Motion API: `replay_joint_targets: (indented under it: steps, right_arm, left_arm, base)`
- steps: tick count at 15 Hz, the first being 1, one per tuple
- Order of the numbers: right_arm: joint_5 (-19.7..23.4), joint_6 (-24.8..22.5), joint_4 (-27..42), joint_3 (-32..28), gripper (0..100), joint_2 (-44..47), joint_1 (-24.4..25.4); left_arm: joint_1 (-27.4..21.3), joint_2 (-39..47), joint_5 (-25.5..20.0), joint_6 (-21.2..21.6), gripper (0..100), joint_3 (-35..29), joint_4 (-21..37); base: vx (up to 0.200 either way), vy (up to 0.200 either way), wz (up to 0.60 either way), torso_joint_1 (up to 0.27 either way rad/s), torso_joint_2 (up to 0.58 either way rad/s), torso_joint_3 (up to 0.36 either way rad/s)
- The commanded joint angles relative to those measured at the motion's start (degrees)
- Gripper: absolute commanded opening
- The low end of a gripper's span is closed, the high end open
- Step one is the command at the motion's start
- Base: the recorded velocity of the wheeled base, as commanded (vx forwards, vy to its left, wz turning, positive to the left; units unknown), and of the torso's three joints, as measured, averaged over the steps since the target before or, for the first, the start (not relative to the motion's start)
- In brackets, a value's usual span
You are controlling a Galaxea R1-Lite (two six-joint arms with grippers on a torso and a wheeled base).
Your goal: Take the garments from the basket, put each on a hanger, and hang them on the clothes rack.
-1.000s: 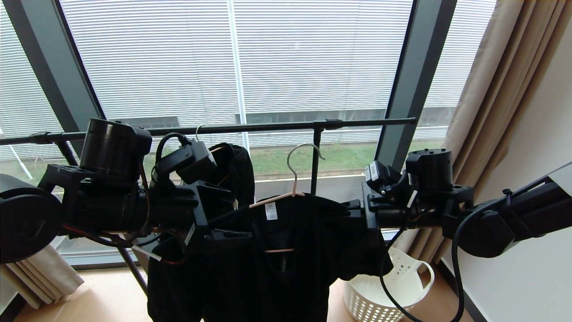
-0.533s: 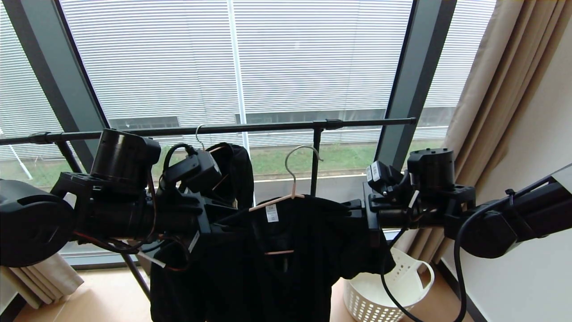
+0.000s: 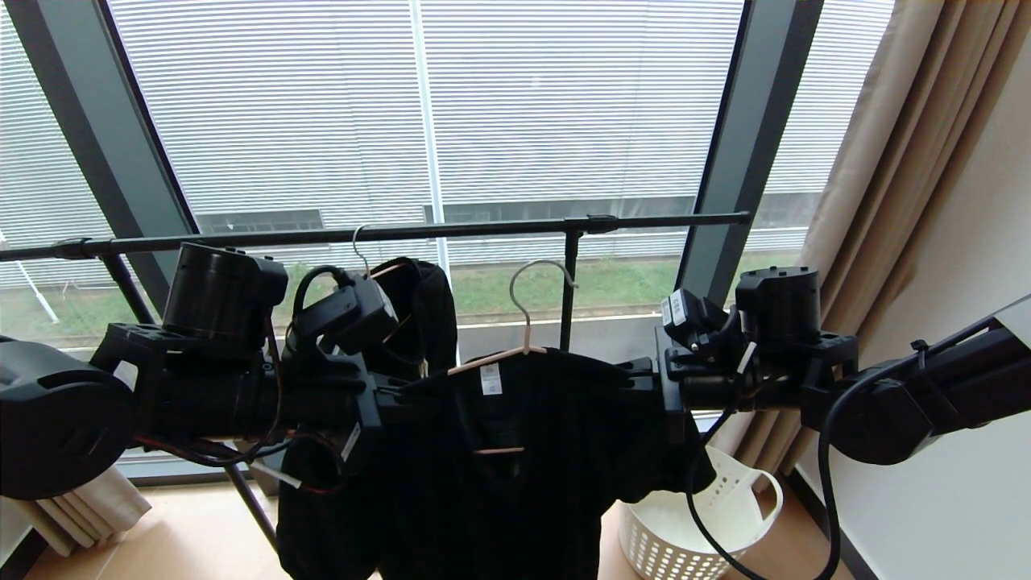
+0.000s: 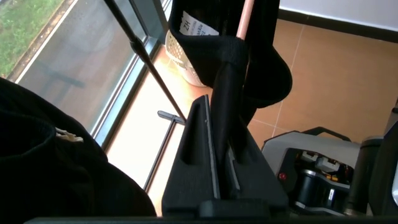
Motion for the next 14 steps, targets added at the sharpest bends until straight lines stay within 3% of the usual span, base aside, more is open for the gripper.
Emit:
replay_joint_targets:
  steps: [1, 8, 10, 14]
  right_arm:
    - [0.1, 0.0, 0.0, 0.0, 100, 0.1, 0.0]
    - [0.2, 0.1, -0.1, -1.5, 100, 0.4, -2.2]
    - [0.2, 0.1, -0.3, -1.7, 100, 0.0, -3.2]
    - [0.3, 0.1, -1.7, -1.4, 100, -0.9, -4.2]
  left_arm:
    - [0.0, -0.1, 0.0, 0.0, 0, 0.1, -0.1]
    - [0.4, -0.9, 0.0, -0.3, 0, 0.1, -1.5]
    - [2.0, -1.5, -3.2, -0.3, 0, 0.1, -1.7]
    - [4.9, -4.2, -3.9, -0.3, 0, 2.6, -2.3]
  base:
    - [0.0, 0.0, 0.0, 0.0, 0.0, 0.0]
    - [0.0, 0.0, 0.0, 0.0, 0.0, 0.0]
    - [0.0, 0.0, 0.0, 0.0, 0.0, 0.0]
    - [0.0, 0.0, 0.0, 0.0, 0.0, 0.0]
